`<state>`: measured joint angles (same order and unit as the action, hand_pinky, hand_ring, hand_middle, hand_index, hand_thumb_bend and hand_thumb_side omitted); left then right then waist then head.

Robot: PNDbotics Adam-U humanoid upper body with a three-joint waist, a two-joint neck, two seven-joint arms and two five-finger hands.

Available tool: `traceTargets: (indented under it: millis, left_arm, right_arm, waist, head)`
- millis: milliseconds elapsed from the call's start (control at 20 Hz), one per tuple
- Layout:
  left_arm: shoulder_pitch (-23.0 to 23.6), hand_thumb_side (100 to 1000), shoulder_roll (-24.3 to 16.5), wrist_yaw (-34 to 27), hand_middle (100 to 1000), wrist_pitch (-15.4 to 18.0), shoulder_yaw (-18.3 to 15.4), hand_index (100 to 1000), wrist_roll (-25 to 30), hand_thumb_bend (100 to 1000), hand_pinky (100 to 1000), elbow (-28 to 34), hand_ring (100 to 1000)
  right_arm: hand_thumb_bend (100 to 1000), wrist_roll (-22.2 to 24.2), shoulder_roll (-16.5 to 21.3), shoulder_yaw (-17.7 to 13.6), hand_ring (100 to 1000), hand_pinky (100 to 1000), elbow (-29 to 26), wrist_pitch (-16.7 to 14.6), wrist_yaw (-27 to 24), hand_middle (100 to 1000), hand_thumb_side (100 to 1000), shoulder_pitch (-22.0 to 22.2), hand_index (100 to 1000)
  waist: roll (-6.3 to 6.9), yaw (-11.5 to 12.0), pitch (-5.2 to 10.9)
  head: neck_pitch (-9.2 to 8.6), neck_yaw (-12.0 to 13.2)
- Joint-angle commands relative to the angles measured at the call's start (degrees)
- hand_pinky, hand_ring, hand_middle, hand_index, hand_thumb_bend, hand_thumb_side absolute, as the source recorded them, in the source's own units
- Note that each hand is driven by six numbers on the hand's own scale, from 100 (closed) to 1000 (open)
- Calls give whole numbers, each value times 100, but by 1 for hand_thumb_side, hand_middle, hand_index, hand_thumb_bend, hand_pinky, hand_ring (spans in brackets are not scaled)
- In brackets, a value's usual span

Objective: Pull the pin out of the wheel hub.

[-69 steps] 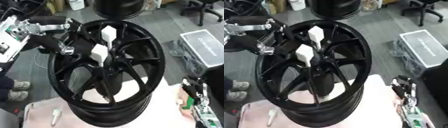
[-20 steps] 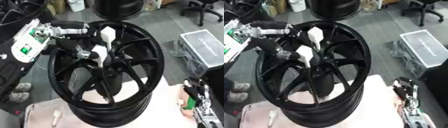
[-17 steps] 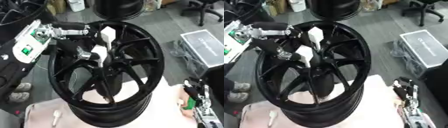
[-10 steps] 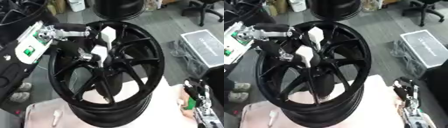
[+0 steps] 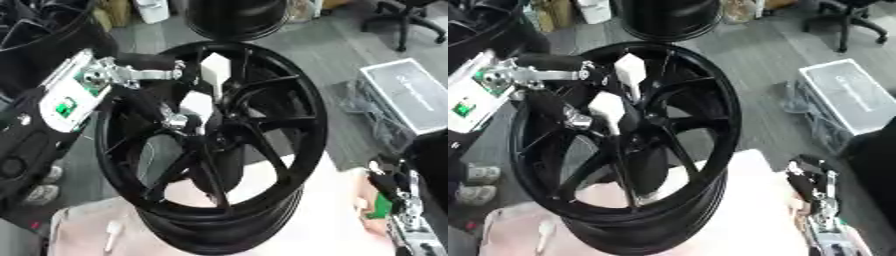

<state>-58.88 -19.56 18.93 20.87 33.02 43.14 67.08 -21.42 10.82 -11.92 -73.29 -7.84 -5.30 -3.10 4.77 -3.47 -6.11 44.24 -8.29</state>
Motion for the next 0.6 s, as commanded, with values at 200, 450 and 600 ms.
traceTargets:
  millis: [200, 450, 600]
  left_arm:
    - [-81, 519, -22, 29, 651, 986, 4, 780, 883, 212, 540, 6, 488]
    - [-87, 396, -23, 18, 598, 1038, -22, 739, 883, 100, 533, 3, 470]
    - [-100, 371, -23, -18, 552, 1050, -44, 704, 883, 100, 524, 24, 453]
  right_arm:
    - [100, 29, 78, 24, 416, 405, -45, -23, 21, 680, 100, -69, 623]
    - [100, 30, 75, 25, 416, 405, -47, -22, 20, 680, 100, -69, 623]
    - [100, 27, 70, 22, 416, 406, -44, -22, 20, 680, 100, -66, 622]
  waist:
    - [-38, -7, 71]
    - [-38, -3, 69]
    - [-38, -4, 71]
  head:
    - [-13, 13]
    - [-13, 15]
    - [-13, 19]
